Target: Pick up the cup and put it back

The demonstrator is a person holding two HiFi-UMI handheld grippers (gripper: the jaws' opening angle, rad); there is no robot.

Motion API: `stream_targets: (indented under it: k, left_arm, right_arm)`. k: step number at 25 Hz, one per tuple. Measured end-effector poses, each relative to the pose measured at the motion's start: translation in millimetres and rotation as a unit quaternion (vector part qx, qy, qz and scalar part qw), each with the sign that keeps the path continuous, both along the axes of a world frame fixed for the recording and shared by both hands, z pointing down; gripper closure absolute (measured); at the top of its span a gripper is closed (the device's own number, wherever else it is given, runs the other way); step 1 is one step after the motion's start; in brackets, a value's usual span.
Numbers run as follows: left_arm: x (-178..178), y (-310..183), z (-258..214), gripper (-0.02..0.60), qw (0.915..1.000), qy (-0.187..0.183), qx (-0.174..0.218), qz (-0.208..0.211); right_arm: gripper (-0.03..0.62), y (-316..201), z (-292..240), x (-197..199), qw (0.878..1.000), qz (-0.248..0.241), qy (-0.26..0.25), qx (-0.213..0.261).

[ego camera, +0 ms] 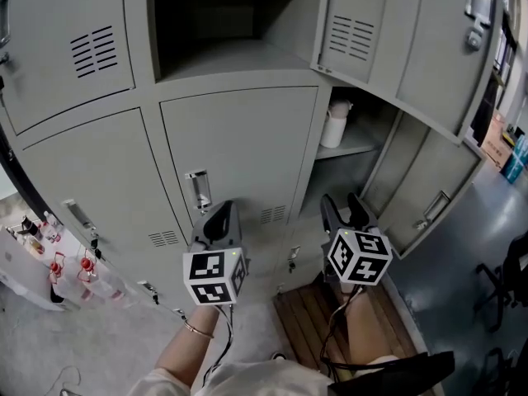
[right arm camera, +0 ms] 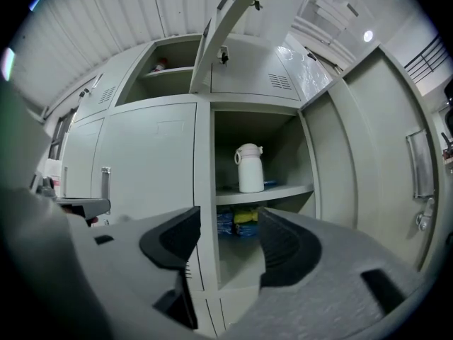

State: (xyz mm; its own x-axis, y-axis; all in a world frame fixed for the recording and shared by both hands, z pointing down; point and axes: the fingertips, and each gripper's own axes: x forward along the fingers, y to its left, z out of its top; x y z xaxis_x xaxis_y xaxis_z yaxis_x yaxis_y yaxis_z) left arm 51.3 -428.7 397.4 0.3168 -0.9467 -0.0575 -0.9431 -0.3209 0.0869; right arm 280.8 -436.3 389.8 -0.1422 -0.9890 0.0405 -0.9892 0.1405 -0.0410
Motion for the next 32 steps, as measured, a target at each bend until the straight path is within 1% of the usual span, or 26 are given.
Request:
stream_targets:
  k: [9, 19, 22, 27, 32]
  left_arm:
    - [-10.8, -0.4, -3.2, 0.571, 0.9991, 0.002, 0.004, -0.042]
    - [-27.4, 2.7, -7.0, 0.571, 0.9955, -0.005, 0.004, -0.095]
    - [-28.8, 4.0, -8.2, 0.571, 0.9944, -0.007, 0.006, -0.105]
    - [-31.8, 2.1, -10.0, 0.571, 0.9927, -0.009, 0.009, -0.12]
    - [-34.7, 0.0, -12.4, 0.571, 0.9912, -0.01, 0.009, -0.132]
  right_arm:
    - [0.335, -38.3, -17.7, 21.6, 1.0, -0.013, 0.009, 0.005]
    - [0.312, -86.9, -35.2, 35.5, 1.0, -0.026, 0.014, 0.008]
    - [0.296, -102.5, -39.4, 38.9, 0.999, -0.025, 0.019, 0.008]
    - [0.29, -125.5, -43.0, 41.3, 0.999, -0.026, 0.025, 0.006]
    - [0.266, -146.3, -47.5, 41.2, 0.999, -0.028, 0.033, 0.004]
